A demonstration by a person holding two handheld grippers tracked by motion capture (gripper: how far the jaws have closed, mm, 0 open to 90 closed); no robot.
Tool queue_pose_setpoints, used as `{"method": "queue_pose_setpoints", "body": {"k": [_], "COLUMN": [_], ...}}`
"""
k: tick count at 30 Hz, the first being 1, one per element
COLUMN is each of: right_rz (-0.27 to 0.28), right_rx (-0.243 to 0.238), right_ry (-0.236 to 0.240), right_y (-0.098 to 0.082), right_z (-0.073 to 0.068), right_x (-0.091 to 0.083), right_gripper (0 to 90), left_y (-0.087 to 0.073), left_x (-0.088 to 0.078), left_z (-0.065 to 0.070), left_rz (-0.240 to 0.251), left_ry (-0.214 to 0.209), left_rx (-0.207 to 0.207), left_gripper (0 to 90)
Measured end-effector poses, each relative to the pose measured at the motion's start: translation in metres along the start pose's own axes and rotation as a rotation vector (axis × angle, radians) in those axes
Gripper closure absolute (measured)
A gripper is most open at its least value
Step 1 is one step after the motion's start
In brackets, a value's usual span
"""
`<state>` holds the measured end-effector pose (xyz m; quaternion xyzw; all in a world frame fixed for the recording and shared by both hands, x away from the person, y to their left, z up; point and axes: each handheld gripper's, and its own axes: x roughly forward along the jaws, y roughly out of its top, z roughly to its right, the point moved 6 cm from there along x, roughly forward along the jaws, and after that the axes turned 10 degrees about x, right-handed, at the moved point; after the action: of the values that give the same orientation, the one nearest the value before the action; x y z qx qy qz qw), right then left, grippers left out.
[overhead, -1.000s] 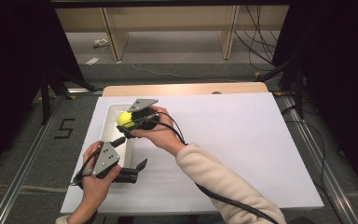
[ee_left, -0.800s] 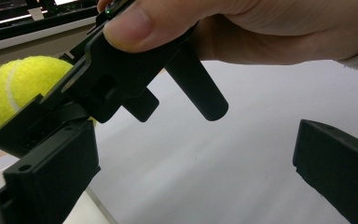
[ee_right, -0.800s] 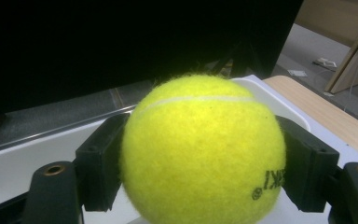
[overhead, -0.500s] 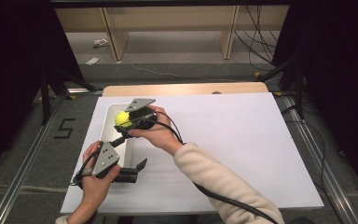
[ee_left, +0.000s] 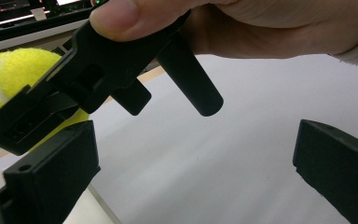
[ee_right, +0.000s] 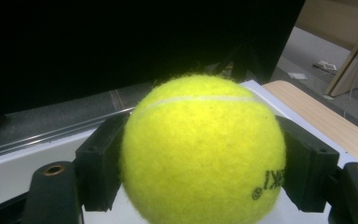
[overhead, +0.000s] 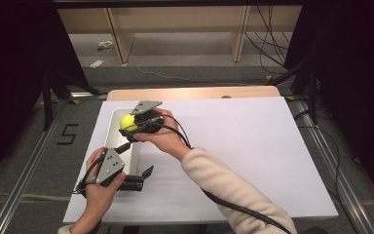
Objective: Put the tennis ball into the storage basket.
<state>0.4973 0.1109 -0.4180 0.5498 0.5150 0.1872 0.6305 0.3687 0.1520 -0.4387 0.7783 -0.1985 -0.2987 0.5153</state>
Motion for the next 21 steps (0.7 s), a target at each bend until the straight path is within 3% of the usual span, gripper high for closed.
{"method": "queue_pose_setpoints", "body": {"k": [21], "right_rz": [-0.021], "right_rx": [0.007], "right_ry": [-0.004], "right_y": [0.0044], "right_z": [0.0029], "right_x": [0.0089], "right_gripper": [26.6], "left_y": [0.0016], "left_x": [0.0000], "left_z": [0.0017], "left_rz": [0.006], "left_ry": [-0.004], "left_rx": [0.011], "left_gripper": [0.0]}}
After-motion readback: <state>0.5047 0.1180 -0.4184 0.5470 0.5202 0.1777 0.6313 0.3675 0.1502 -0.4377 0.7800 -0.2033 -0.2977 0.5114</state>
